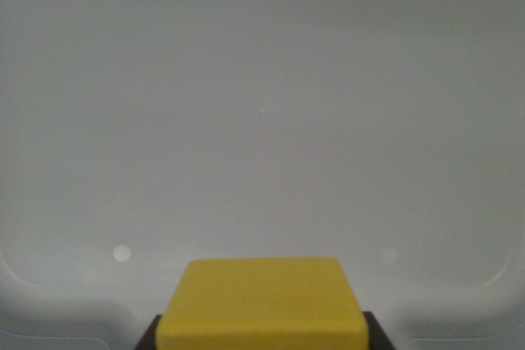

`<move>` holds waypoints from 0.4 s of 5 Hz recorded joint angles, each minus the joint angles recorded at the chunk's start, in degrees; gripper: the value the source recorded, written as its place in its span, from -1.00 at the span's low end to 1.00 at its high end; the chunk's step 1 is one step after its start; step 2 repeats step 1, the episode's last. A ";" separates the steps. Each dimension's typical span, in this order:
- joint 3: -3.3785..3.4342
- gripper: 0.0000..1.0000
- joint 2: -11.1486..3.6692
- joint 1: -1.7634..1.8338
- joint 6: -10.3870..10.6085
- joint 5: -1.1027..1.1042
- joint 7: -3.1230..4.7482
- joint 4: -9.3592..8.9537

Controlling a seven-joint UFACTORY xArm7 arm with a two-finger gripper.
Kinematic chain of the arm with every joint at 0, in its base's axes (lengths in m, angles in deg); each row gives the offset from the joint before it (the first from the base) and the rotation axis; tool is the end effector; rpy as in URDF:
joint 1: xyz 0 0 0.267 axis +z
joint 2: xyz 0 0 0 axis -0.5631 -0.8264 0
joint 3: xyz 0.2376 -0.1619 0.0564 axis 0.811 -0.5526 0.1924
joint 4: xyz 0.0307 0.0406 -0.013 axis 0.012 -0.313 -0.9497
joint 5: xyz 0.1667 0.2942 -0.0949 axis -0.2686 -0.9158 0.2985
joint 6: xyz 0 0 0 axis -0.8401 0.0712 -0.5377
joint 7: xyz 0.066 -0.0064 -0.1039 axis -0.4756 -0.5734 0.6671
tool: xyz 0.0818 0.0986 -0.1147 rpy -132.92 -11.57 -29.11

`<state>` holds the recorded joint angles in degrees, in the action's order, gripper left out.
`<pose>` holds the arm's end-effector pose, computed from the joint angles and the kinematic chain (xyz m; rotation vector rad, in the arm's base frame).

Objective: Pick yellow cube

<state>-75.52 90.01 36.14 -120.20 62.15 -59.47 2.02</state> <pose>0.3933 0.0087 0.3240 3.1235 0.0480 -0.1561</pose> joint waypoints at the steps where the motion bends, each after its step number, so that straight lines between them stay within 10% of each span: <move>1: 0.00 1.00 0.11 0.00 -0.26 0.00 0.00 0.16; 2: 0.00 1.00 0.11 0.00 -0.26 0.00 0.00 0.16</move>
